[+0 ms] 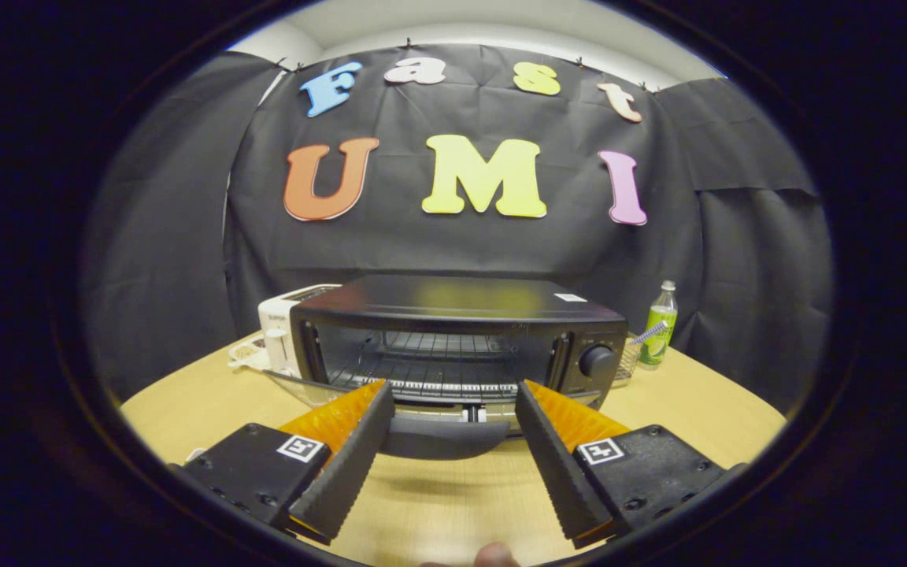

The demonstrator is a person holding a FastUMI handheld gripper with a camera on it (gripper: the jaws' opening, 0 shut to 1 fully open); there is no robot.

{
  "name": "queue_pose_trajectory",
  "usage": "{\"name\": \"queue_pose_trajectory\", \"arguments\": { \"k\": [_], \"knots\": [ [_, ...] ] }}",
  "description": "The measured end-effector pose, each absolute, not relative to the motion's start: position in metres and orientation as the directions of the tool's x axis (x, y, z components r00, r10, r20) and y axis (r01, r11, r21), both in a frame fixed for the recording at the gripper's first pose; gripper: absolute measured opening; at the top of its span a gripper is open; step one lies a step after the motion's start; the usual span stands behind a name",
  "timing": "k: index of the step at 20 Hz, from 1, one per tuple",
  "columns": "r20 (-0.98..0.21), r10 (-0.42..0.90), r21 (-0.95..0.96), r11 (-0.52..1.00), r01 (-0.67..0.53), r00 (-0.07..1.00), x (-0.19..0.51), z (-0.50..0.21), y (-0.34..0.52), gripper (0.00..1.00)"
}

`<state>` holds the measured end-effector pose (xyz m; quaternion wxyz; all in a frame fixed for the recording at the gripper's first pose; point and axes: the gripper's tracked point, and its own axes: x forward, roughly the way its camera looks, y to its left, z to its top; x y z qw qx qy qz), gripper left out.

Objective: Open the toaster oven, put the food inside, and close the toaster oven door.

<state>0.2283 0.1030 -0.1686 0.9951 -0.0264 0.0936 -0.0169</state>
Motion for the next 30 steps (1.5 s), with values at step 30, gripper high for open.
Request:
{"name": "queue_pose_trajectory", "arguments": {
  "k": [30],
  "knots": [
    [-0.565, 0.651, 0.525, 0.757, -0.388, 0.506, 0.046, -0.132, 0.202, 1.00]
  ]
}}
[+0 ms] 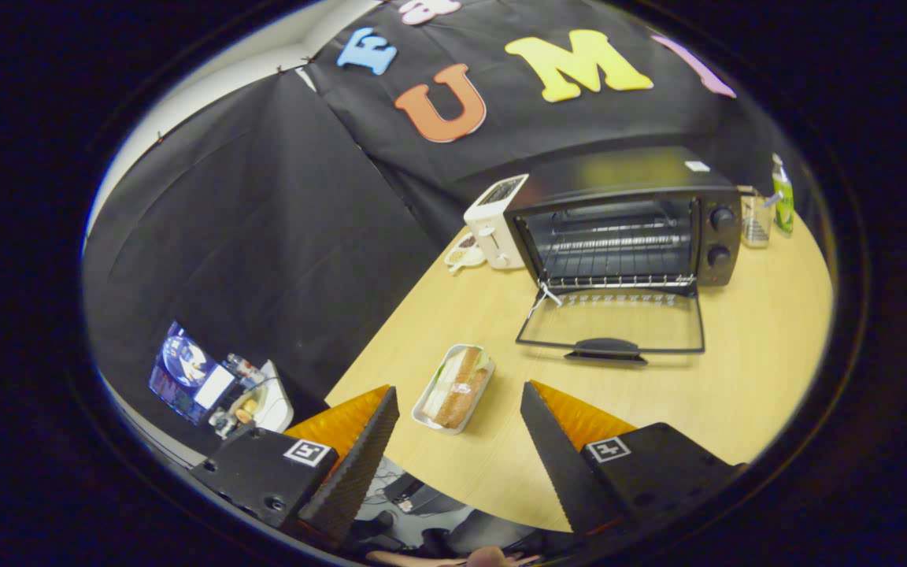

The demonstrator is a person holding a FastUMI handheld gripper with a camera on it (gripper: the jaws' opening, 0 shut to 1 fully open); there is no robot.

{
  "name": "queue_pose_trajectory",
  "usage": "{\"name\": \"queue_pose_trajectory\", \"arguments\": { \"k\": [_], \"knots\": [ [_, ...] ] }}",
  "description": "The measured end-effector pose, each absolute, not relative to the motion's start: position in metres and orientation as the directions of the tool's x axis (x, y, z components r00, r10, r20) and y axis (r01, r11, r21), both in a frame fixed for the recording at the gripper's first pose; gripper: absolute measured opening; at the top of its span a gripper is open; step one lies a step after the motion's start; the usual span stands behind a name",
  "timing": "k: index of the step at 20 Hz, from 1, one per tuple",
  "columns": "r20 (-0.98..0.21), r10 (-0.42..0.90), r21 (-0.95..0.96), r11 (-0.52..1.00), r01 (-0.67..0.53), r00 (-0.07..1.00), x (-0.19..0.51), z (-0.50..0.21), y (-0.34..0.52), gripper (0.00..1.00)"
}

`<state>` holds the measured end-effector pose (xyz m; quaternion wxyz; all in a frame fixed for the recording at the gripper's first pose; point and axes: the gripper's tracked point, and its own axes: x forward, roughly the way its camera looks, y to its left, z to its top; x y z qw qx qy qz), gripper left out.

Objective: Open the toaster oven, put the food inside, and close the toaster oven door.

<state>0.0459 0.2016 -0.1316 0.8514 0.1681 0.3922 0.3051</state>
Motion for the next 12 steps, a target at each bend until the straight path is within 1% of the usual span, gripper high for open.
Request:
{"name": "queue_pose_trajectory", "arguments": {
  "k": [3, 5, 8, 12],
  "knots": [
    [-0.599, 0.681, 0.626, 0.726, -0.285, 0.421, 0.061, -0.161, 0.222, 1.00],
    [-0.610, 0.693, 0.657, 0.714, -0.243, 0.385, 0.072, -0.175, 0.238, 0.99],
    [-0.629, 0.696, 0.657, 0.714, -0.243, 0.346, 0.078, -0.187, 0.251, 0.96],
    [-0.661, 0.669, 0.622, 0.741, -0.251, 0.339, 0.091, -0.202, 0.262, 0.88]
  ]
}}
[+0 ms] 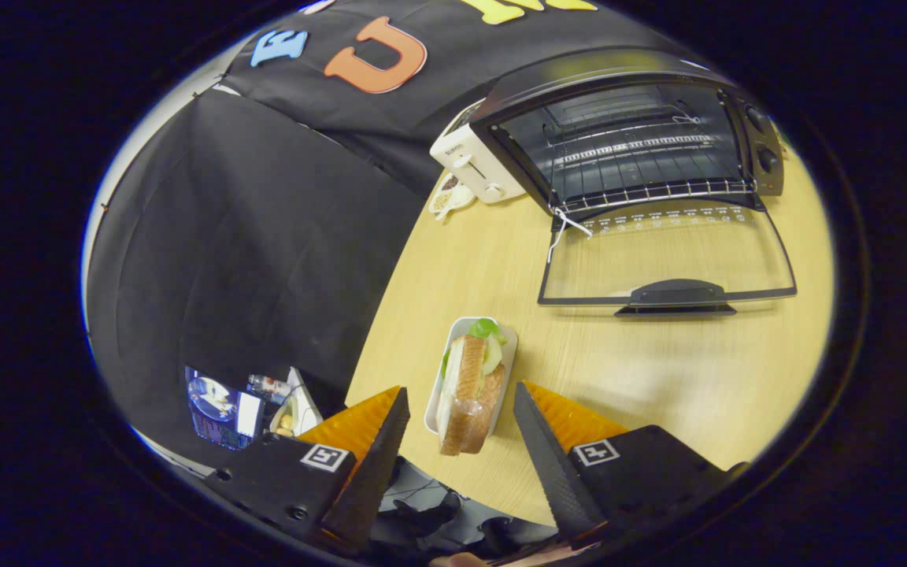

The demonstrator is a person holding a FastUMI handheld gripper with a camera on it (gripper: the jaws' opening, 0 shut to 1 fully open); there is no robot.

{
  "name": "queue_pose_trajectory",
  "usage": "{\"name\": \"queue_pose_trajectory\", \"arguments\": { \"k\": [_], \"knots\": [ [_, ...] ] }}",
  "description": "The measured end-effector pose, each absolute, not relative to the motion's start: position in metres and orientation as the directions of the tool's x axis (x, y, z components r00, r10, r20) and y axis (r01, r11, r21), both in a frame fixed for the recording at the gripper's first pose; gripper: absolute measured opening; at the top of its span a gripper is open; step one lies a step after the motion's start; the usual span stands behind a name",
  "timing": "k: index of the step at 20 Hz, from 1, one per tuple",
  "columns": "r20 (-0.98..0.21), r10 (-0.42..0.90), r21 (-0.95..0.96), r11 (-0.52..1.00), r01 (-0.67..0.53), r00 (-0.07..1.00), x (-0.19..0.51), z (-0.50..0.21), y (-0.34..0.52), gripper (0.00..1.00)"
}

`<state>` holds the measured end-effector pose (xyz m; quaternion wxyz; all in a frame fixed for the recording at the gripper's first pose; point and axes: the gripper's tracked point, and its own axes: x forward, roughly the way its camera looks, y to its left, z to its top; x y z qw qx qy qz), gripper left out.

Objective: Open the toaster oven, put the food inside, and close the toaster oven door.

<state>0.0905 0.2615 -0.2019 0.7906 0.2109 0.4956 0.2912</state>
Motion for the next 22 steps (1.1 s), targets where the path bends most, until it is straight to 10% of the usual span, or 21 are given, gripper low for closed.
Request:
{"name": "queue_pose_trajectory", "arguments": {
  "k": [4, 11, 22],
  "knots": [
    [-0.685, 0.662, 0.620, 0.749, -0.233, 0.306, 0.092, -0.216, 0.269, 0.83],
    [-0.693, 0.670, 0.640, 0.742, -0.199, 0.266, 0.090, -0.223, 0.272, 0.45],
    [-0.551, 0.754, 0.767, 0.627, -0.140, 0.358, 0.097, -0.174, 0.255, 0.27]
  ]
}}
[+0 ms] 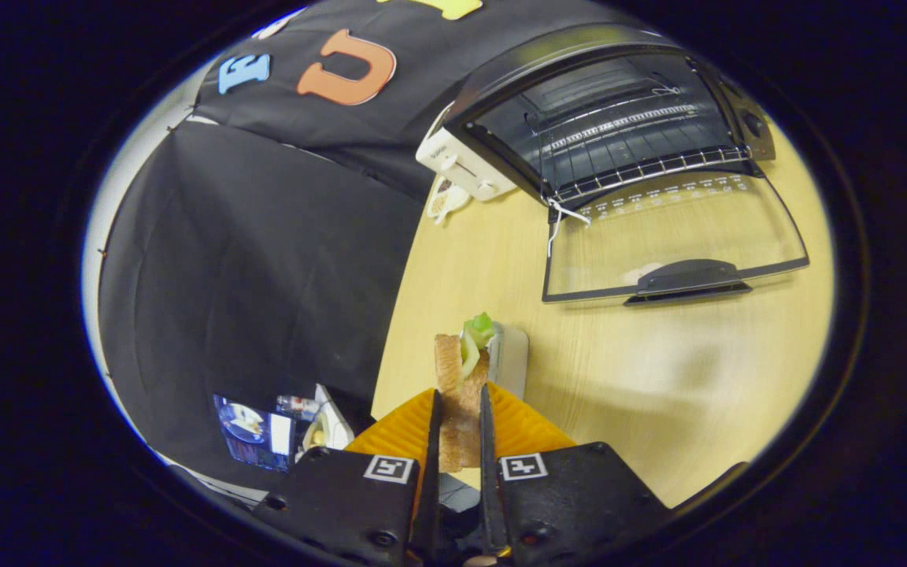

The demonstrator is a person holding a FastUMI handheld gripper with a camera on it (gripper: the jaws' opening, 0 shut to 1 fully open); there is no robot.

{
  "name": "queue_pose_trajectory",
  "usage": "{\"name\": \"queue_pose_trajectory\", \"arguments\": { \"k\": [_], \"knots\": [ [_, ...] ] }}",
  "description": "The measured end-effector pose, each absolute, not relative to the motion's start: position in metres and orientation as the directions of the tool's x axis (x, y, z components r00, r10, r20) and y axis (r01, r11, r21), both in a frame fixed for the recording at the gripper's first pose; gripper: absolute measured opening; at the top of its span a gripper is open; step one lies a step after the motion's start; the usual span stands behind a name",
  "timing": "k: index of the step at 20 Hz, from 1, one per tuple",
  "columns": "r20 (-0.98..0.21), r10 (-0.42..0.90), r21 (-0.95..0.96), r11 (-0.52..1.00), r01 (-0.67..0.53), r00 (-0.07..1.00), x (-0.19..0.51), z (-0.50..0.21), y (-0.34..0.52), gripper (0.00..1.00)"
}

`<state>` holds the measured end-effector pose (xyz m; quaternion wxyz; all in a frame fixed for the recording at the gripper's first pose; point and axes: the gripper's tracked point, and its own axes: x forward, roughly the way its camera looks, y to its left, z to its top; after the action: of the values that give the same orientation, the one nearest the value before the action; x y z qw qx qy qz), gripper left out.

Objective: Open the toaster oven, put the food inside, and close the toaster oven door.

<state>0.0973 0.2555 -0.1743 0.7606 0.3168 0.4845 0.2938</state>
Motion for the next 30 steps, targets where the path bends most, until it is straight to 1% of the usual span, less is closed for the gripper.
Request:
{"name": "queue_pose_trajectory", "arguments": {
  "k": [5, 8, 13, 15, 17, 19, 21, 24, 26, 28, 30],
  "knots": [
    [-0.425, 0.737, 0.843, 0.534, -0.067, 0.526, 0.131, -0.138, 0.195, 0.26],
    [-0.363, 0.682, 0.878, 0.479, -0.012, 0.635, 0.161, -0.135, 0.148, 0.26],
    [-0.242, 0.568, 0.946, 0.317, 0.063, 0.787, 0.215, -0.142, 0.100, 0.26],
    [-0.190, 0.521, 0.967, 0.245, 0.067, 0.832, 0.239, -0.145, 0.093, 0.26],
    [-0.133, 0.483, 0.980, 0.192, 0.044, 0.865, 0.265, -0.148, 0.094, 0.26],
    [-0.105, 0.438, 0.982, 0.185, 0.024, 0.893, 0.286, -0.153, 0.097, 0.26],
    [-0.097, 0.364, 0.982, 0.187, 0.029, 0.926, 0.302, -0.160, 0.092, 0.26],
    [-0.095, 0.253, 0.990, 0.126, 0.064, 0.963, 0.321, -0.171, 0.085, 0.26],
    [-0.070, 0.180, 0.992, 0.113, 0.050, 0.981, 0.331, -0.168, 0.082, 0.26],
    [-0.061, 0.104, 0.985, 0.168, 0.043, 0.993, 0.335, -0.167, 0.083, 0.26],
    [-0.081, 0.076, 0.965, 0.257, 0.059, 0.994, 0.338, -0.172, 0.094, 0.27]
  ]
}}
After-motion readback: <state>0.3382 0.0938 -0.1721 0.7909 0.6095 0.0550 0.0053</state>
